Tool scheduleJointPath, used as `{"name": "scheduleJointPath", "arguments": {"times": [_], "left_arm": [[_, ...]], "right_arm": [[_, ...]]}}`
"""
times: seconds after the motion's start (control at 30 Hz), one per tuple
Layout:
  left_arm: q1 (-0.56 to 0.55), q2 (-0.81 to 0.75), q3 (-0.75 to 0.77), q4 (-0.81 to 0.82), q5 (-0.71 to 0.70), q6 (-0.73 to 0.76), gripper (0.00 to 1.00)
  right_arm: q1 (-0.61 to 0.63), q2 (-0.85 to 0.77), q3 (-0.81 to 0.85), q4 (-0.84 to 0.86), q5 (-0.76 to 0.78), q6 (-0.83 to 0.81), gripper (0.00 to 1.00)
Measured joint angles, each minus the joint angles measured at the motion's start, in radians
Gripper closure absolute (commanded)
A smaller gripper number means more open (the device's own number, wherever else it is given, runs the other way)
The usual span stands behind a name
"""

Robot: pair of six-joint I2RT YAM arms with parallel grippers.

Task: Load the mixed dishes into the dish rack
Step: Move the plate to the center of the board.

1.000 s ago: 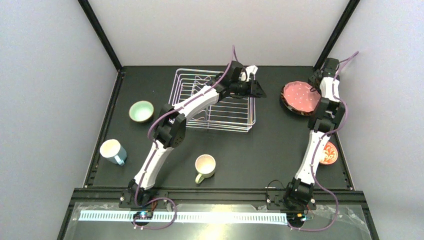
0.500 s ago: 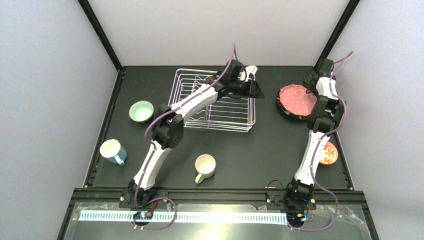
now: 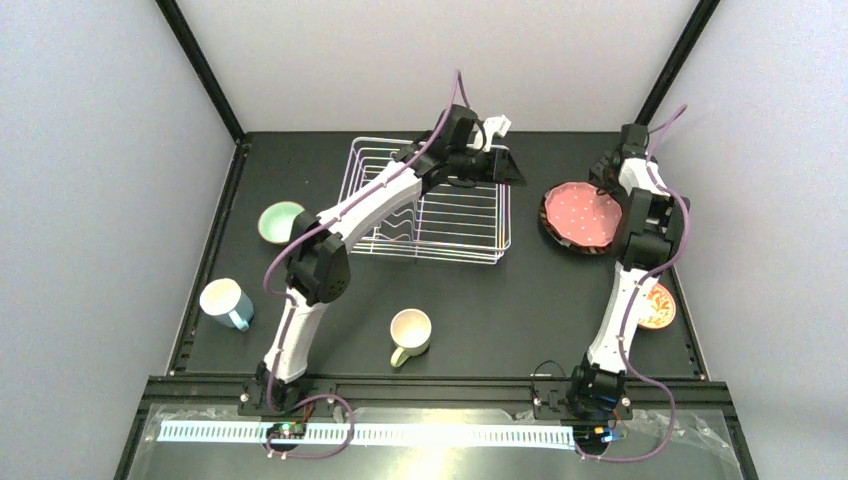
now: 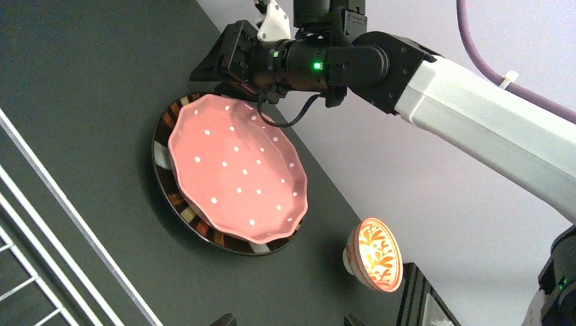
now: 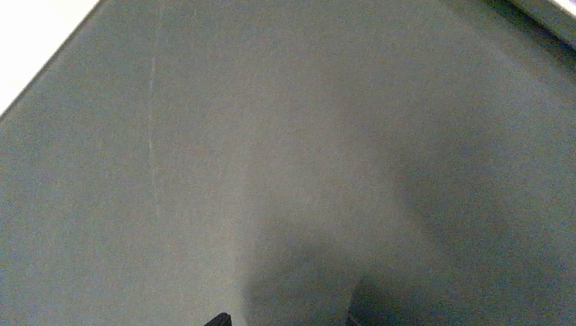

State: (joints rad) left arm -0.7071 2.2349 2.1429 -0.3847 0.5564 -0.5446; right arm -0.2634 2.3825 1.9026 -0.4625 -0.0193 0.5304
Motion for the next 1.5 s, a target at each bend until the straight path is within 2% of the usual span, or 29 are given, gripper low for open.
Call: {"name": "scheduleJointPath", "arguments": {"times": [0.47,1.17,1.5], "left_arm": [[-0.006,-0.137,-0.178,0.004,-0.033,0.003,0.09],[-0.077,-0.306,-0.315,-0.008,-0.098,0.010,0.09],[-0.102,-0.367,-0.398,-0.010,-0.135,0.010,0.09]], "right_arm": [[0.068,-0.182,-0.291,0.064,0.010,0.010,0.02],[0.134,-0.495,-0.658,0.099,0.016,0.011,0.02],[0.143,-0.510,-0.620,-0.023,0.043,-0.019,0.02]]}}
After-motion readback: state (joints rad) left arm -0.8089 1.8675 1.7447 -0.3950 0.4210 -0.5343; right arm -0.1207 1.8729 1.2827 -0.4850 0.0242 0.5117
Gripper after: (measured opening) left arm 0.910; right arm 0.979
